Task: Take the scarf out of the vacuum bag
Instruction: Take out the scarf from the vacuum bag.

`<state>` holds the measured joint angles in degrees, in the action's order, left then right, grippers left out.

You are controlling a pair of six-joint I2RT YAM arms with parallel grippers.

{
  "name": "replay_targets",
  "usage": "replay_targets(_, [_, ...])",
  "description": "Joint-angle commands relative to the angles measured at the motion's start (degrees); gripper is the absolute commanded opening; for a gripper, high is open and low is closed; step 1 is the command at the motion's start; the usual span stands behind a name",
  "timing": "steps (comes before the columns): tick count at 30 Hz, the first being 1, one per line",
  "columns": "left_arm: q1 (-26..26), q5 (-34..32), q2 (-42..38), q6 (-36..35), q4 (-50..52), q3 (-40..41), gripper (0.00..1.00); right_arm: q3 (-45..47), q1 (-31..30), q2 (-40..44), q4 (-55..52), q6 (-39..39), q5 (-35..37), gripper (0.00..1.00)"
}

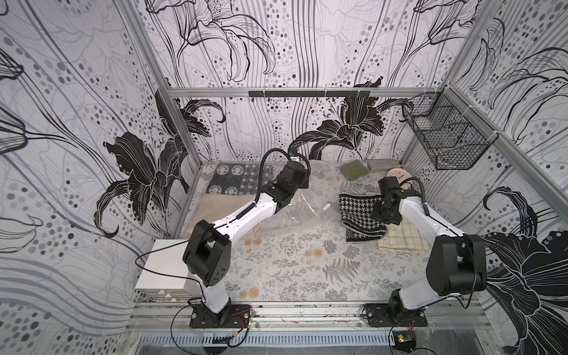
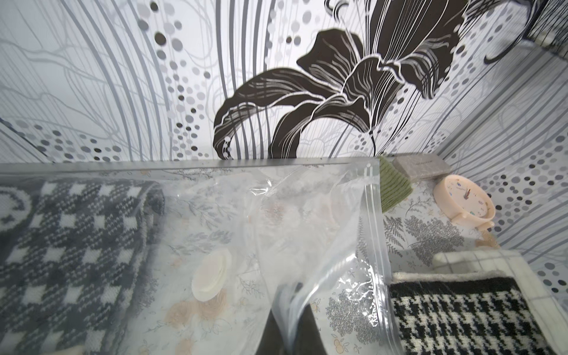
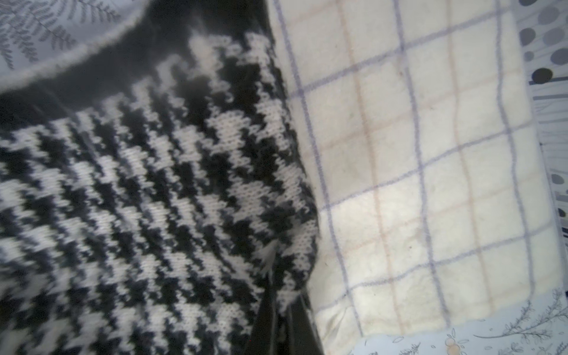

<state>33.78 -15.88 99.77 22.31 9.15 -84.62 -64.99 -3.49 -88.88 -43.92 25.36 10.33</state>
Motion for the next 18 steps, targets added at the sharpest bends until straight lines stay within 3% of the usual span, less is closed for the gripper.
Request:
replay_targets(1, [-0.37,-2.48,-3.45,-1.72,-1.28,-2.52,0.0,1.4,0.31,-0.85,-1.35,-1.28,2.46,0.0])
replay_targets(11, [-0.33,-2.33,-6.94,-2.22,-1.32,-3.09,0.0,3.46,0.3,-3.15,1.31,-3.08,-2.46,0.0])
replay_targets(18, [-0.38,-1.79,-6.87,-2.03,-1.42,-3.35,0.0,5.0,0.0,-5.25,6.64,-5.75,-16.81,0.0])
